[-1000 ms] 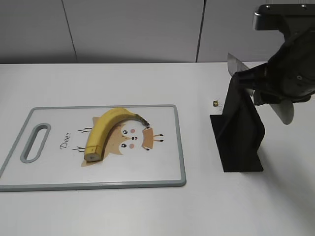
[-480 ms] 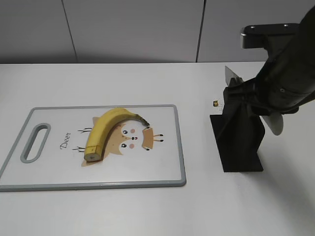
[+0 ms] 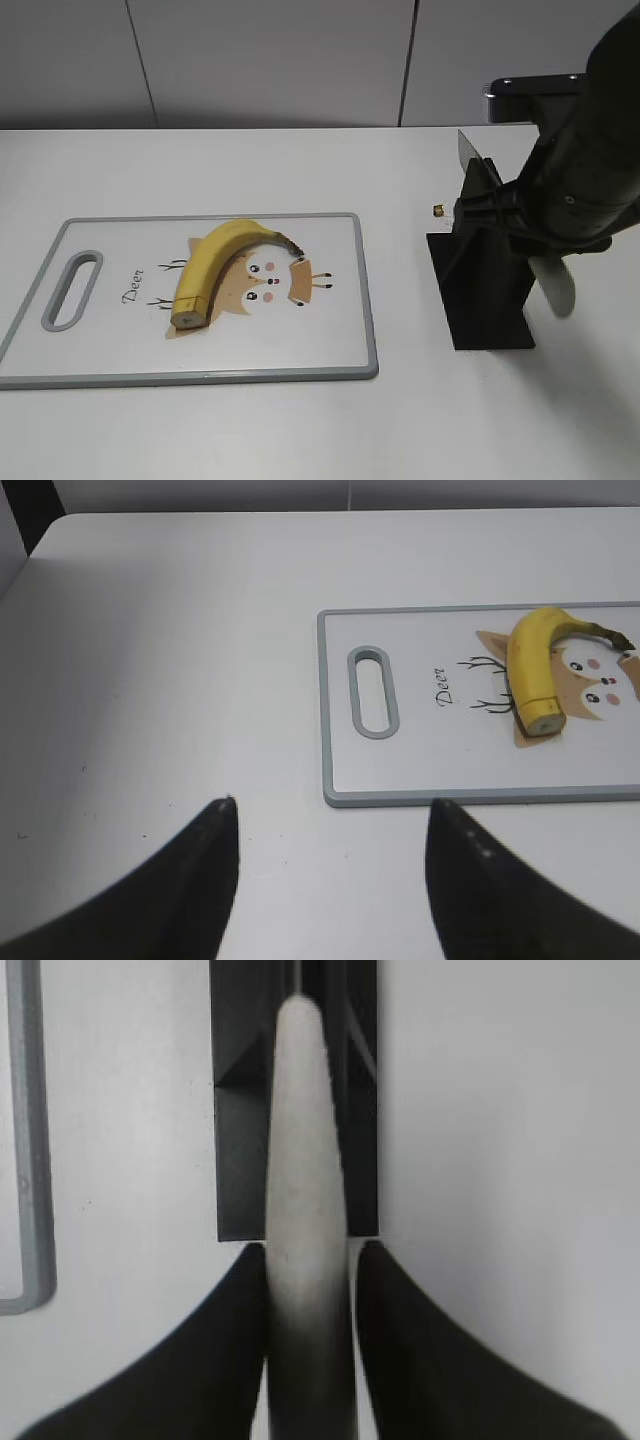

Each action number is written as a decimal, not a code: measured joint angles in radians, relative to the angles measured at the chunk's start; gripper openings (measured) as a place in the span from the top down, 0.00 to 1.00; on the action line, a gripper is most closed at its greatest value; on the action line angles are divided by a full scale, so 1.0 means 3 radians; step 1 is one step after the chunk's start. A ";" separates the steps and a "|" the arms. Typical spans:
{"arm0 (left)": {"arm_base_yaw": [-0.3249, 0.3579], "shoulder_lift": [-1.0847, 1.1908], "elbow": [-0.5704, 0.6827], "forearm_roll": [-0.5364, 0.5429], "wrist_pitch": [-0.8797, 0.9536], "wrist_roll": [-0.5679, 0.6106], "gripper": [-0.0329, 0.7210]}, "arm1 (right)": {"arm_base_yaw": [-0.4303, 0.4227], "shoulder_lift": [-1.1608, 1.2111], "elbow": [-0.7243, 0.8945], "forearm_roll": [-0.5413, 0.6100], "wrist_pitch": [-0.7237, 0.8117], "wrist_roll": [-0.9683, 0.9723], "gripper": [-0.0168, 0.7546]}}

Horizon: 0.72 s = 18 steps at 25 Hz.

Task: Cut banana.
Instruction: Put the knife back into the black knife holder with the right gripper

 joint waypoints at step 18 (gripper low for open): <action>0.0000 0.0000 0.0000 0.0004 0.0000 0.0000 0.19 | 0.0000 -0.0827 0.0003 0.0360 0.0002 -0.1051 0.15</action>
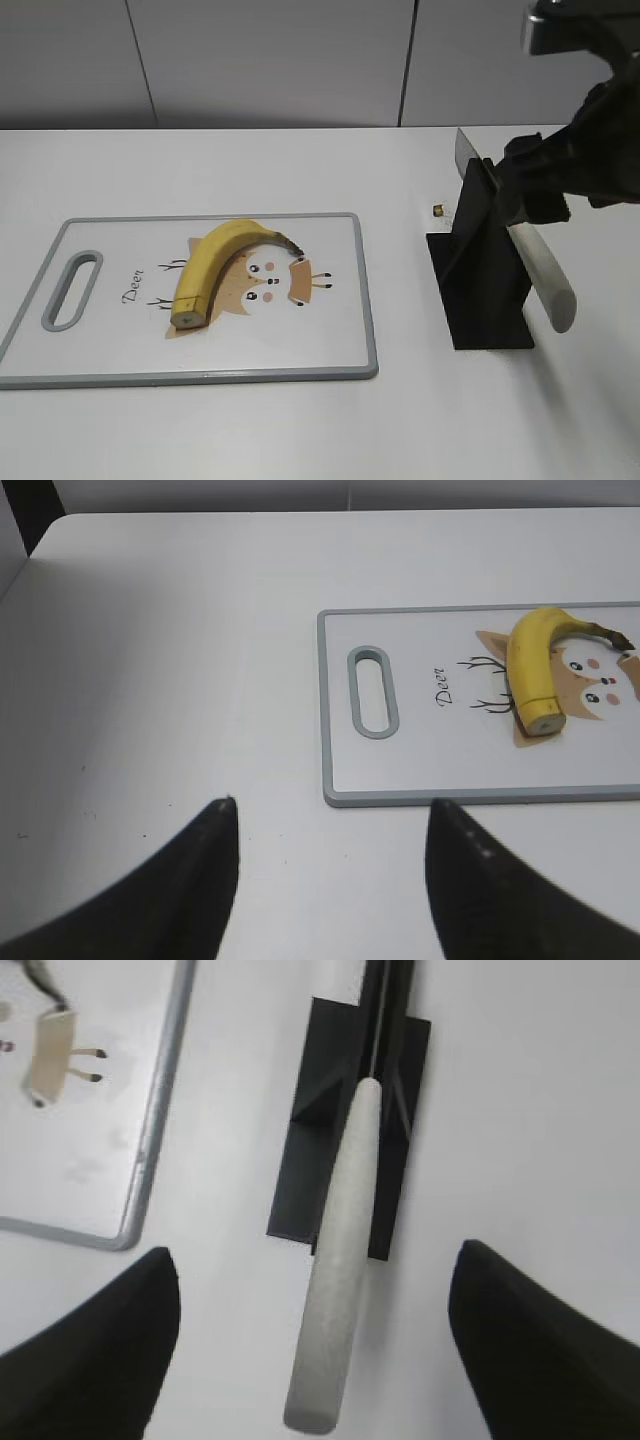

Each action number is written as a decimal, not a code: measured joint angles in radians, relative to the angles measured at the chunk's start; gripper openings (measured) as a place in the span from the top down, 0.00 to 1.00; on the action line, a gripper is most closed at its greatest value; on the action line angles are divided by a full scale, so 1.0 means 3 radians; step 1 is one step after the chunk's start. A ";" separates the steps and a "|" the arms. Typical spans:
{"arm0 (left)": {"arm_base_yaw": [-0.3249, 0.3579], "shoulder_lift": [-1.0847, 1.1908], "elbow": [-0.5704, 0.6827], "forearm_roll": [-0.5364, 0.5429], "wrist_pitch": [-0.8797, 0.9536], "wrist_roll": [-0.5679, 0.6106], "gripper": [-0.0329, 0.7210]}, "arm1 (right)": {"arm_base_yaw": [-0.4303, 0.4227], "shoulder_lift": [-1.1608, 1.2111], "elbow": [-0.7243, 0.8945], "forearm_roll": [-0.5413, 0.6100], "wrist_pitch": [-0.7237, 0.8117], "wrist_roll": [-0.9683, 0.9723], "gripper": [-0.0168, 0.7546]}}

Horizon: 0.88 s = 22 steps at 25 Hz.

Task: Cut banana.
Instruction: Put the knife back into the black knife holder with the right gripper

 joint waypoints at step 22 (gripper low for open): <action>0.0000 0.0000 0.0000 0.0000 0.0000 -0.0008 0.19 | 0.0000 -0.2599 0.1266 0.0783 0.0150 -0.1445 0.18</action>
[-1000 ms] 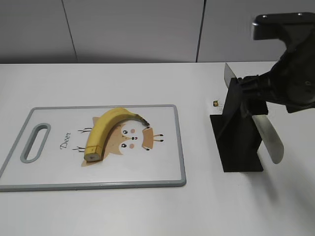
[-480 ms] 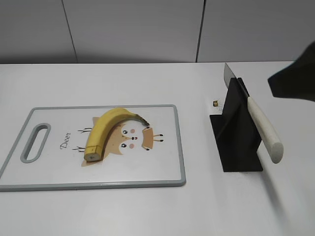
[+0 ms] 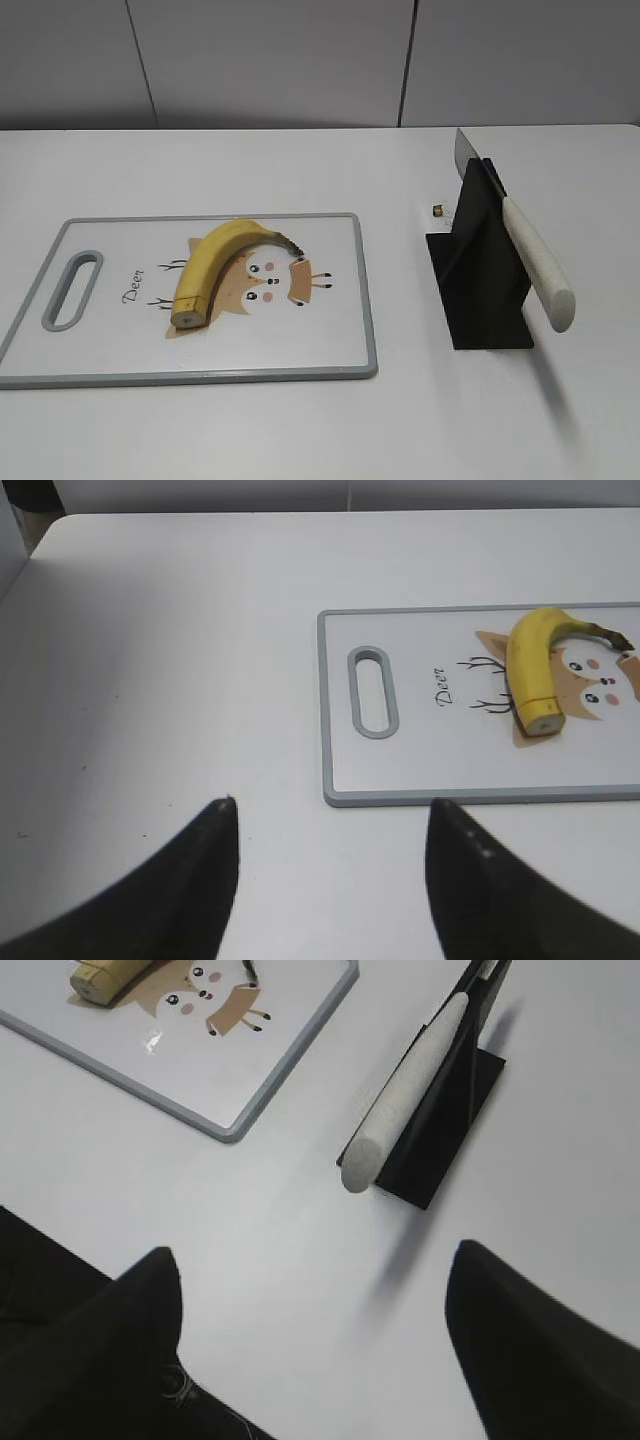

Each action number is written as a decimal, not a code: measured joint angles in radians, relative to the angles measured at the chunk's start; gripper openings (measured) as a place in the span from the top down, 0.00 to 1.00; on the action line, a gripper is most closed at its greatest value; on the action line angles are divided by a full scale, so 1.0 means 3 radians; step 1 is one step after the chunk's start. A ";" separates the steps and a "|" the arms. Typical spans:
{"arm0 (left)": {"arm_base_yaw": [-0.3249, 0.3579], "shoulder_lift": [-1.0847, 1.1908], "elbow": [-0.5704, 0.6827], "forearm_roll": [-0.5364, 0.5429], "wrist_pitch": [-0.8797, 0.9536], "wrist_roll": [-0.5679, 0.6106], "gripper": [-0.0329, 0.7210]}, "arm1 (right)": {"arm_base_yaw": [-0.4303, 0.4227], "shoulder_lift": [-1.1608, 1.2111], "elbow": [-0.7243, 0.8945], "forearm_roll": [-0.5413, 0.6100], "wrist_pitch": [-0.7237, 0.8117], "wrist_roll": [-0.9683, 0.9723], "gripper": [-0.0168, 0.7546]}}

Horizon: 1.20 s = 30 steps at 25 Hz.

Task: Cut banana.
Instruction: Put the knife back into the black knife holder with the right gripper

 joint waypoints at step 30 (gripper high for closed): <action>0.0000 0.0000 0.0000 0.0000 0.0000 0.0000 0.19 | 0.0000 -0.1737 0.0295 -0.0066 0.0630 0.0000 0.21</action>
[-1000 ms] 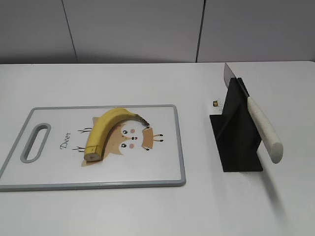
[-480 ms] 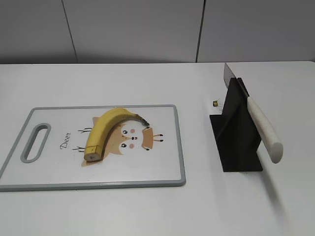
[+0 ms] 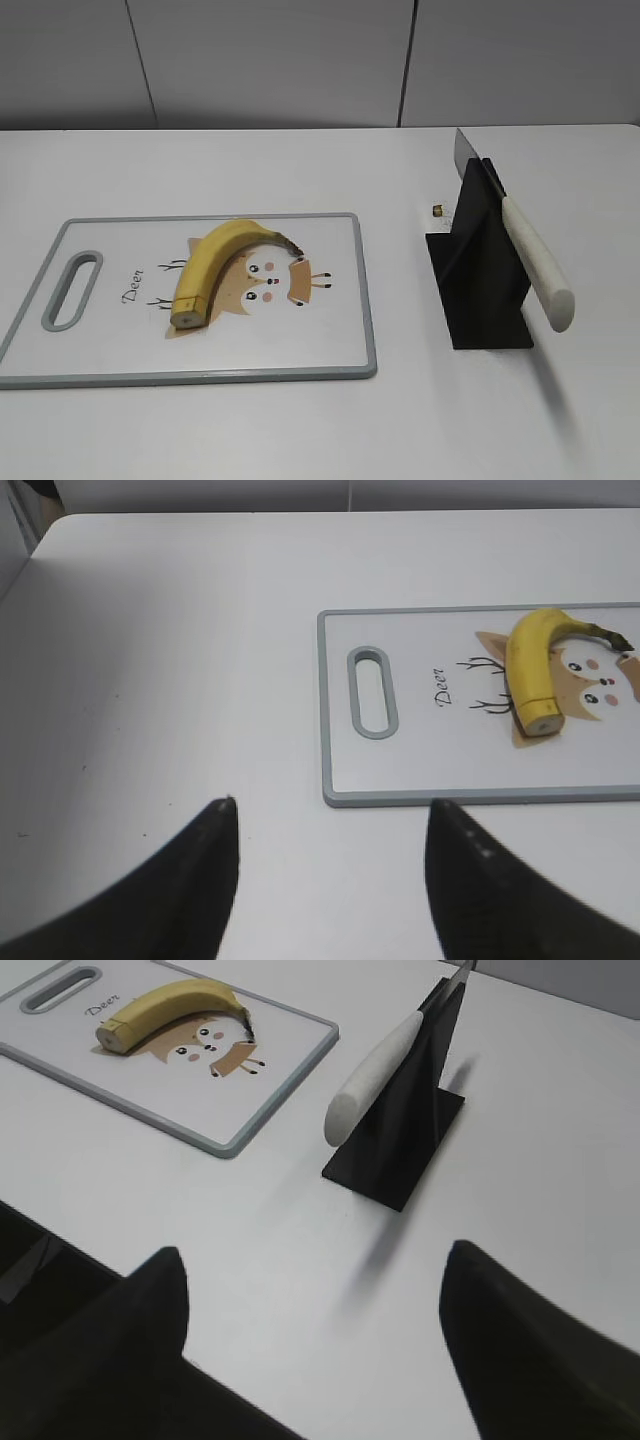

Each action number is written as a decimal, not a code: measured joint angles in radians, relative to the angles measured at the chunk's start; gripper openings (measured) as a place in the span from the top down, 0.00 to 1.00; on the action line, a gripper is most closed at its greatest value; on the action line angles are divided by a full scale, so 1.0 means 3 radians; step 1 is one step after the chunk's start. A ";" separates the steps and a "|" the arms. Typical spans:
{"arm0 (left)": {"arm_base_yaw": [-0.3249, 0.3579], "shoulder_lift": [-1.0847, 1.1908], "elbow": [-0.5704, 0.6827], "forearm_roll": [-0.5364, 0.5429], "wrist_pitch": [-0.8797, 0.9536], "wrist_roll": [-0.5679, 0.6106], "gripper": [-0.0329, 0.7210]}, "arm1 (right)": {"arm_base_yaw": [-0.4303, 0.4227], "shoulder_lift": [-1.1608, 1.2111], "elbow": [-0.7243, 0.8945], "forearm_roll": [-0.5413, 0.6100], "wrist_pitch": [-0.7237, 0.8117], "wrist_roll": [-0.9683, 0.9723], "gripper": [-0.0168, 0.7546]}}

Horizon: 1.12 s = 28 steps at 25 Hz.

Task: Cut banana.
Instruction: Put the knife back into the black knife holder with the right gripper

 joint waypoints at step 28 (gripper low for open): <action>0.0000 0.0000 0.0000 0.0004 0.0000 0.0000 0.19 | -0.1622 -0.0013 0.0000 -0.0023 0.0007 0.0000 0.21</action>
